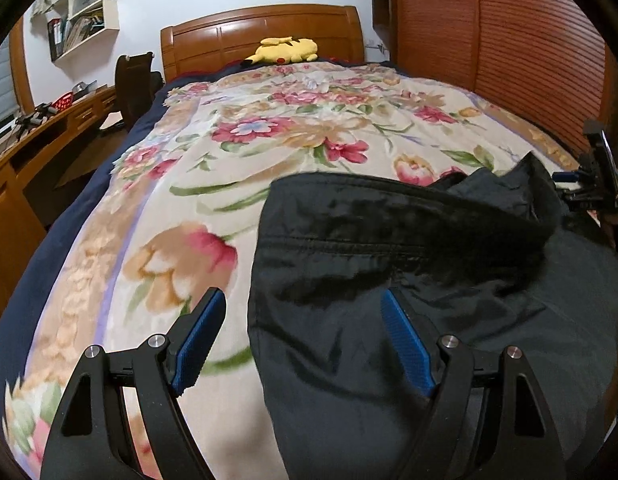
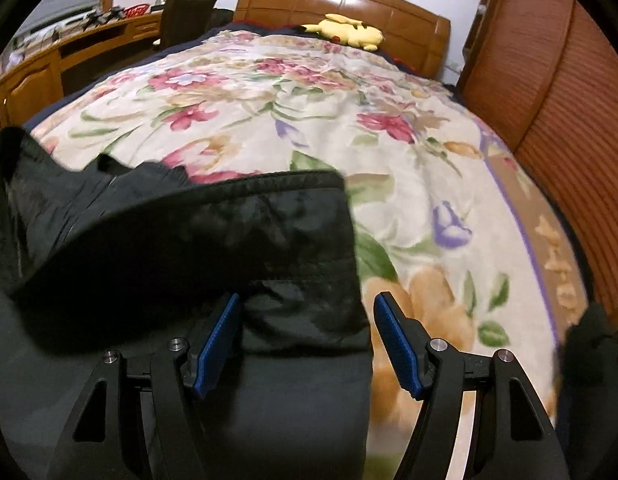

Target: Fold large clothes

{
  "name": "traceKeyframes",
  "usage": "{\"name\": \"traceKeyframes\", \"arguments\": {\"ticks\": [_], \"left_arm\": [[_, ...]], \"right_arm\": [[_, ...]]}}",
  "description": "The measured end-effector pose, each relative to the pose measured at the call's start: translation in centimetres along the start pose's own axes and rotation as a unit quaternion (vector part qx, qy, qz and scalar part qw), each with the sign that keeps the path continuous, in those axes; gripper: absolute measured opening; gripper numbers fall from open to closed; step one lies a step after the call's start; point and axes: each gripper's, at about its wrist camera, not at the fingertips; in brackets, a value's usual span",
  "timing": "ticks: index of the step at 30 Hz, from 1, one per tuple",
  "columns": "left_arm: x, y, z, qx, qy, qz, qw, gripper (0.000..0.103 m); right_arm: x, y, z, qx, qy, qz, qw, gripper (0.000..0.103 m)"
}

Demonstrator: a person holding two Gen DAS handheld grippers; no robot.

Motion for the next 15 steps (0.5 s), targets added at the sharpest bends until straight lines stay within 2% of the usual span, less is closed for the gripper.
{"name": "traceKeyframes", "arguments": {"ticks": [1,2,3,5,7,11,13,15], "left_arm": [[0.2,0.1,0.3,0.001,-0.001,0.003,1.0,0.081],[0.3,0.1,0.8,0.002,-0.002,0.004,1.0,0.081],[0.5,0.2,1.2,0.002,-0.005,0.005,1.0,0.081],[0.6,0.2,2.0,0.001,-0.009,0.005,0.9999,0.081],[0.6,0.2,2.4,0.001,-0.012,0.008,0.9999,0.081],[0.7,0.2,2.8,0.001,-0.013,0.008,0.9999,0.081],[0.9,0.2,2.8,0.001,-0.011,0.007,0.9999,0.081],[1.2,0.2,2.5,0.003,-0.005,0.004,1.0,0.081]], "right_arm": [[0.0,0.2,0.5,0.004,-0.001,0.007,1.0,0.066],[0.1,0.5,1.0,0.012,-0.003,0.016,1.0,0.054],[0.1,0.8,1.6,0.025,-0.005,0.025,0.999,0.047],[0.0,1.2,2.3,0.045,-0.003,0.037,0.998,0.02],[0.0,1.7,2.9,0.055,0.002,0.04,0.998,0.007],[-0.1,2.2,2.5,0.044,0.033,0.027,0.998,0.004],[-0.1,2.2,1.9,0.013,0.052,0.029,0.998,0.003],[0.1,2.7,1.9,-0.037,0.058,0.049,0.996,0.003]]}}
Point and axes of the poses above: each gripper's, at about its wrist camera, not at the fingertips, and z roughly the way its jaws point, y to its right, x to its top, and after that the axes turned 6 degrees about y, right-handed
